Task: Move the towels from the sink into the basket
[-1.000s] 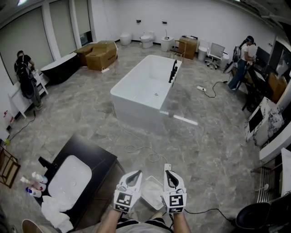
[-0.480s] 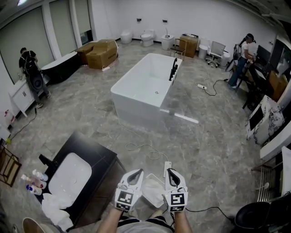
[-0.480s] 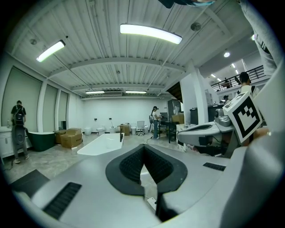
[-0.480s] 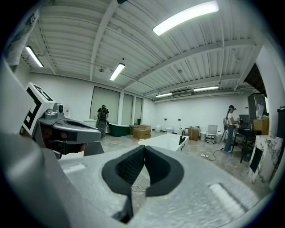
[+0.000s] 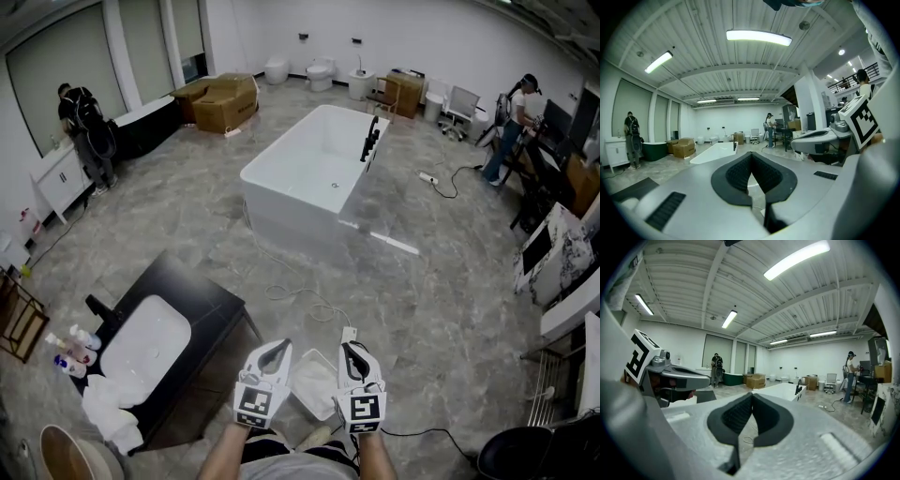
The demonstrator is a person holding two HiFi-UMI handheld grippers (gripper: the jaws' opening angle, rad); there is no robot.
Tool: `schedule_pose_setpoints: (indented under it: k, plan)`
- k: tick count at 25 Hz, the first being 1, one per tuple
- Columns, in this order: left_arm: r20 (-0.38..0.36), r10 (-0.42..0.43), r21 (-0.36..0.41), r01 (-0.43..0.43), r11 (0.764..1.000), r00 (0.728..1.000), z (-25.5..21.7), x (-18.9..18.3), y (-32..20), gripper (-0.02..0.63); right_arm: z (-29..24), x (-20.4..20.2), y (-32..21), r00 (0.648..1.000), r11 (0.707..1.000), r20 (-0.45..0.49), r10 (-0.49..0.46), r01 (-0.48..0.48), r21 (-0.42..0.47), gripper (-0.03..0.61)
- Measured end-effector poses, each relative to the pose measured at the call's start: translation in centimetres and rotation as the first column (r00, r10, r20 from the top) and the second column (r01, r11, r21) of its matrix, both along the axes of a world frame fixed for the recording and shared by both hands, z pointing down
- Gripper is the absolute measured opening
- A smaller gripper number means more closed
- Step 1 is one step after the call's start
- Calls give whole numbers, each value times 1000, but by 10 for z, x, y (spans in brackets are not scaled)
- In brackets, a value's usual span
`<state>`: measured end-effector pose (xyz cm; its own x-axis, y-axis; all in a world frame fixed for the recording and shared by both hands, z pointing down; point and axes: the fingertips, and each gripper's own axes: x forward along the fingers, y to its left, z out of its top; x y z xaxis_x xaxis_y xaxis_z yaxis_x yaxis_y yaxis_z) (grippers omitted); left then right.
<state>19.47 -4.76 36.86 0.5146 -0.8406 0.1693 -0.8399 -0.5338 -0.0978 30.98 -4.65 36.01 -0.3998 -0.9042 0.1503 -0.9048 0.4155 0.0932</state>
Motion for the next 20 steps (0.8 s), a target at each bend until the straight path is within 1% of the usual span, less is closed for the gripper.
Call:
schedule_pose_setpoints:
  k: [4,7,10,14,20]
  plan:
    - [18,-77,4,77,997,997,-7,-16,18,9,-2,-29,13,994,994,3,-106,106,-8,0]
    - [18,-150,13,150,989,989,-10,-46,30,9,-6,-71,27,979,979,6,-203,203,1,0]
    - [11,-212,22,212,977,977,-13,-81,42,9,-9,-112,36,960,960,5,-279,278,8,0]
    - [15,-302,26,302,953,953,-19,-138,62,9,-18,-171,44,930,930,7,-368,368,19,0]
    - [29,-416,29,415,909,909,-14,-245,100,9,-17,-278,59,885,885,17,-466,465,37,0]
